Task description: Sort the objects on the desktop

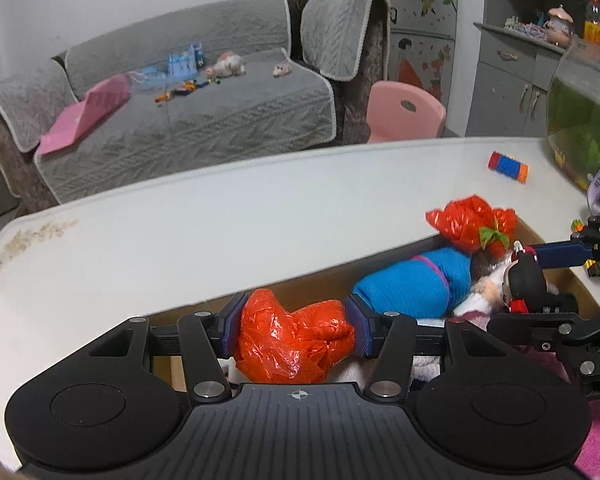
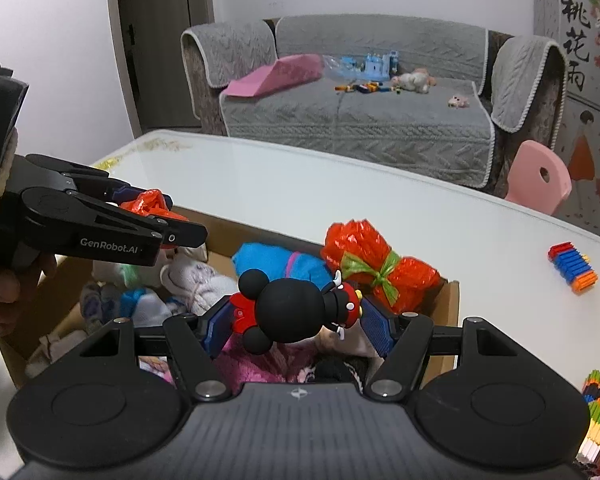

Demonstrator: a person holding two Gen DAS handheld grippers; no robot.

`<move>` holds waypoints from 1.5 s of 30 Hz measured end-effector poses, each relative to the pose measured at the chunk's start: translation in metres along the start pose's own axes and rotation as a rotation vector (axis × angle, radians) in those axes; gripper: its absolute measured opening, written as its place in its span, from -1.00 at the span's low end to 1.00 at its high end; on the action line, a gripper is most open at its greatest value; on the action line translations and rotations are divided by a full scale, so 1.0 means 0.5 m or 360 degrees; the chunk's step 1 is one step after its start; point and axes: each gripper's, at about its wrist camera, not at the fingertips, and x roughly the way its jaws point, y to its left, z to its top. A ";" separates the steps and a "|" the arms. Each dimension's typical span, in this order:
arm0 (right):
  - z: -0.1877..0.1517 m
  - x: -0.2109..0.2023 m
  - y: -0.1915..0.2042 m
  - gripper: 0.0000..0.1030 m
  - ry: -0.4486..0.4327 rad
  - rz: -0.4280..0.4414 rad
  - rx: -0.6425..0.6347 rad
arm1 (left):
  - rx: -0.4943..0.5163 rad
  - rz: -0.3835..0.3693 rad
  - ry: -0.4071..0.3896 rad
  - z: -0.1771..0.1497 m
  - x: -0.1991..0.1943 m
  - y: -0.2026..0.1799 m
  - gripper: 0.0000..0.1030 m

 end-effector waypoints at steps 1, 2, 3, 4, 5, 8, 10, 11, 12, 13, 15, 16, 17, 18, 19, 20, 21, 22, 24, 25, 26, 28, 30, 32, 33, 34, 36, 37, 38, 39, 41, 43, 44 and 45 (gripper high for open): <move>-0.002 -0.001 0.002 0.24 0.0006 0.0000 0.0000 | 0.0005 -0.0002 0.0014 -0.003 0.004 -0.001 0.15; -0.002 -0.001 0.003 0.24 0.0009 -0.0001 -0.0003 | 0.0007 -0.0002 0.0021 -0.006 0.006 -0.002 0.16; -0.002 -0.002 0.005 0.24 0.0010 -0.0005 -0.0007 | 0.0005 -0.0003 0.0028 -0.008 0.008 -0.001 0.17; -0.002 -0.004 0.006 0.24 0.0013 -0.0008 -0.0009 | -0.0001 -0.0006 0.0033 -0.010 0.008 -0.002 0.18; -0.002 -0.005 0.007 0.24 0.0015 -0.0009 -0.0011 | -0.0007 -0.0005 0.0035 -0.010 0.008 -0.001 0.21; -0.002 -0.005 0.010 0.25 0.0019 -0.0021 -0.0010 | -0.0026 0.0006 0.0053 -0.010 0.009 0.002 0.46; -0.001 -0.004 0.010 0.25 0.0013 -0.0037 -0.0014 | -0.0042 0.0033 0.0044 -0.013 0.006 0.007 0.71; -0.003 -0.007 0.011 0.26 0.0007 -0.0039 -0.0013 | -0.0046 0.0038 0.0032 -0.016 0.003 0.008 0.77; -0.004 -0.010 0.012 0.34 -0.0002 -0.0040 -0.0009 | -0.0052 0.0035 0.0027 -0.017 0.001 0.010 0.83; -0.002 -0.011 0.009 0.41 -0.0013 -0.0045 -0.0004 | -0.0062 0.0035 0.0027 -0.019 -0.002 0.011 0.87; -0.001 -0.021 0.010 0.51 -0.0042 -0.0054 -0.0001 | -0.0072 0.0050 0.0013 -0.019 -0.013 0.012 0.97; 0.000 -0.027 0.012 0.52 -0.0057 -0.0059 -0.0001 | -0.0057 0.0047 0.0002 -0.020 -0.023 0.011 0.98; 0.001 -0.035 0.014 0.52 -0.0073 -0.0066 -0.0003 | -0.0043 0.0025 -0.0009 -0.021 -0.034 0.010 0.99; 0.002 -0.049 0.017 0.52 -0.0101 -0.0069 -0.0008 | -0.0033 0.0002 -0.0026 -0.022 -0.048 0.009 0.99; 0.004 -0.061 0.021 0.52 -0.0132 -0.0073 -0.0015 | -0.0025 -0.0008 -0.0053 -0.025 -0.068 0.008 0.99; 0.005 -0.076 0.026 0.57 -0.0167 -0.0084 -0.0020 | -0.0016 -0.0011 -0.0093 -0.027 -0.089 0.007 0.99; 0.003 -0.099 0.033 0.68 -0.0216 -0.0093 -0.0021 | -0.0013 -0.0009 -0.0141 -0.030 -0.116 0.005 0.99; -0.001 -0.119 0.037 0.73 -0.0267 -0.0095 -0.0013 | -0.0016 -0.0003 -0.0184 -0.034 -0.139 0.003 0.99; -0.013 -0.169 0.049 0.97 -0.0379 -0.0092 0.0014 | -0.0008 -0.0002 -0.0288 -0.048 -0.198 -0.002 0.99; -0.020 -0.190 0.052 1.00 -0.0426 -0.0083 0.0024 | 0.0003 0.0009 -0.0333 -0.055 -0.228 -0.006 0.99; -0.030 -0.211 0.057 0.99 -0.0458 -0.0081 0.0032 | 0.0010 0.0029 -0.0371 -0.062 -0.252 -0.012 0.99; -0.053 -0.251 0.071 0.99 -0.0513 -0.0079 0.0038 | 0.0019 0.0078 -0.0447 -0.092 -0.306 -0.017 0.99; -0.076 -0.279 0.084 0.99 -0.0558 -0.0077 0.0048 | -0.0013 0.0149 -0.0475 -0.125 -0.344 -0.020 0.99; -0.105 -0.299 0.095 0.99 -0.0593 -0.0056 0.0079 | -0.0060 0.0176 -0.0471 -0.161 -0.367 -0.010 0.99; -0.117 -0.304 0.098 0.99 -0.0600 -0.0048 0.0102 | -0.0094 0.0185 -0.0469 -0.177 -0.374 -0.003 0.99; -0.133 -0.308 0.103 0.99 -0.0606 -0.0037 0.0124 | -0.0135 0.0192 -0.0461 -0.193 -0.380 0.004 0.99; -0.159 -0.309 0.110 0.99 -0.0608 -0.0030 0.0168 | -0.0200 0.0213 -0.0413 -0.215 -0.389 0.015 0.99; -0.165 -0.307 0.109 0.99 -0.0603 -0.0019 0.0192 | -0.0217 0.0235 -0.0398 -0.221 -0.393 0.018 0.99; -0.174 -0.306 0.109 0.99 -0.0595 -0.0012 0.0214 | -0.0212 0.0264 -0.0393 -0.223 -0.400 0.018 0.99; -0.183 -0.306 0.111 0.99 -0.0585 -0.0013 0.0232 | -0.0192 0.0290 -0.0385 -0.219 -0.406 0.013 0.99; -0.189 -0.307 0.111 0.99 -0.0559 -0.0030 0.0275 | -0.0120 0.0339 -0.0380 -0.203 -0.424 -0.009 0.99; -0.191 -0.325 0.117 0.99 -0.0590 -0.0038 0.0277 | -0.0013 0.0383 -0.0413 -0.183 -0.452 -0.042 0.99; -0.190 -0.338 0.122 0.99 -0.0614 -0.0036 0.0269 | 0.0052 0.0414 -0.0451 -0.172 -0.471 -0.064 0.99; -0.184 -0.350 0.124 0.99 -0.0642 -0.0038 0.0264 | 0.0106 0.0445 -0.0489 -0.166 -0.487 -0.088 0.99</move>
